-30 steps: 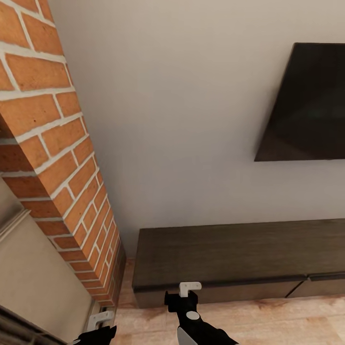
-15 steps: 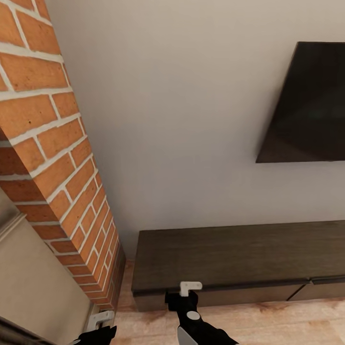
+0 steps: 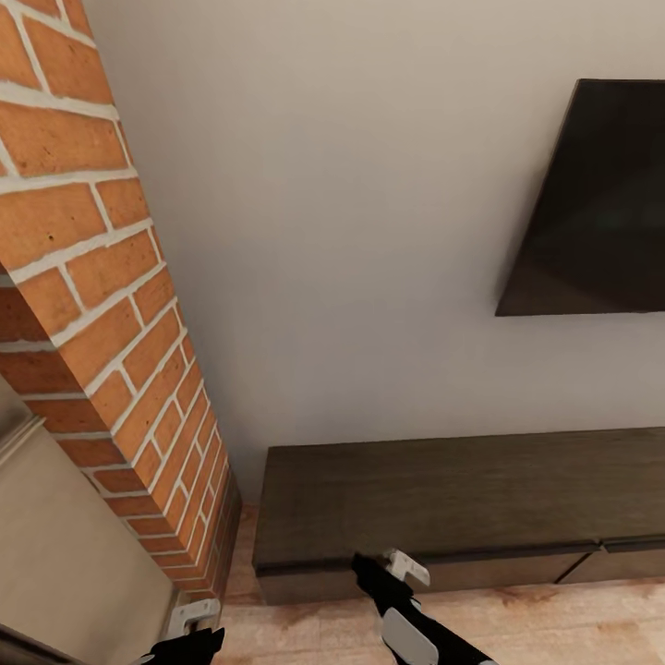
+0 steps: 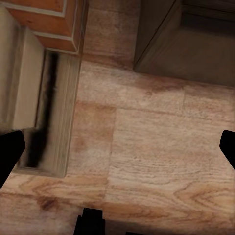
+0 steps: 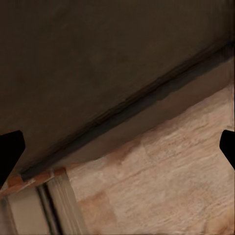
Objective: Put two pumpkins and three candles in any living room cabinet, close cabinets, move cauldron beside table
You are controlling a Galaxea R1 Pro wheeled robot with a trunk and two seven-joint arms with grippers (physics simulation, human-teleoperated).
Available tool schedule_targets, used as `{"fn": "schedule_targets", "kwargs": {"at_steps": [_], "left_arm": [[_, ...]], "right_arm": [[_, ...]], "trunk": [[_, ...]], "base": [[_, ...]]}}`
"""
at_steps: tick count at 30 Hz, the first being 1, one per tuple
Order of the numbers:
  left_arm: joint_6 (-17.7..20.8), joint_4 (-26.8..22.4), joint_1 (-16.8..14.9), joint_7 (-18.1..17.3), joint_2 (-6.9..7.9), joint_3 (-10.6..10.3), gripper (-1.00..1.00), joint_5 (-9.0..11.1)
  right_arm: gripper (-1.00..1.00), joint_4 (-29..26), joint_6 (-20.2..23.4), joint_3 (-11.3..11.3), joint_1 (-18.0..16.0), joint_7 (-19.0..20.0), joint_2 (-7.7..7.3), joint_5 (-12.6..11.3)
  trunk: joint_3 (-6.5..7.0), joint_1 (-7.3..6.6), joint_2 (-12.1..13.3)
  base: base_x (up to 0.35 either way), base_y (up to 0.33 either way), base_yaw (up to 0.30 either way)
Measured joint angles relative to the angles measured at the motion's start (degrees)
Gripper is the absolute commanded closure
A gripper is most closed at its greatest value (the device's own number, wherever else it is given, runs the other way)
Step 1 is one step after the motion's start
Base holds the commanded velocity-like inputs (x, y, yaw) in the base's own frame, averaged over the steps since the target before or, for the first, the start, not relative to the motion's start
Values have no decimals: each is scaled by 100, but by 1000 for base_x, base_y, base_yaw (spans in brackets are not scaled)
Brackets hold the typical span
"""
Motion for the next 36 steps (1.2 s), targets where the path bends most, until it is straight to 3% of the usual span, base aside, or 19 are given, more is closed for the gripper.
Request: {"fn": "schedule_targets", "kwargs": {"at_steps": [1,2,5,11,22,25,28,31,34,36], "left_arm": [[1,0,0,0,0,0,-100,0],[0,0,0,0,0,-3,-100,0],[0,1,0,0,0,-3,-100,0],[0,1,-1,0,0,-6,-100,0],[6,-2,-1,-16,4,0,-100,1],[207,-227,7,-53,62,-18,-100,19],[994,-754,10,-68,186,16,-100,18],[2639,-2187,12,-59,678,225,-100,55],[3866,-3625,15,-33,1080,806,-100,77],[4482,-4200,16,-29,1178,1320,-100,110]], "right_arm": [[-100,170,-33,-21,0,250,-90,-397],[-100,277,-45,-26,-1,370,-125,-619],[-100,426,-64,-35,-1,527,-164,-937],[-100,475,-75,-45,-1,563,-177,-1081],[-100,496,-79,-43,-1,565,-187,-1110],[-100,497,-80,-46,-1,566,-187,-1111],[-100,497,-80,-46,-1,570,-187,-1111],[-100,498,-80,-46,-1,572,-187,-1111],[-100,497,-80,-46,-1,577,-187,-1108],[-100,497,-80,-46,-1,580,-190,-1110]], "trunk": [[0,0,0],[0,0,0],[0,0,0],[0,0,0],[0,0,0],[0,0,0],[0,0,0],[1,0,0],[1,0,0],[1,0,0]], "base": [[0,0,0],[0,0,0],[0,0,0],[0,0,0],[0,0,0],[0,0,0],[0,0,0],[0,0,0],[0,0,0],[0,0,0]]}}
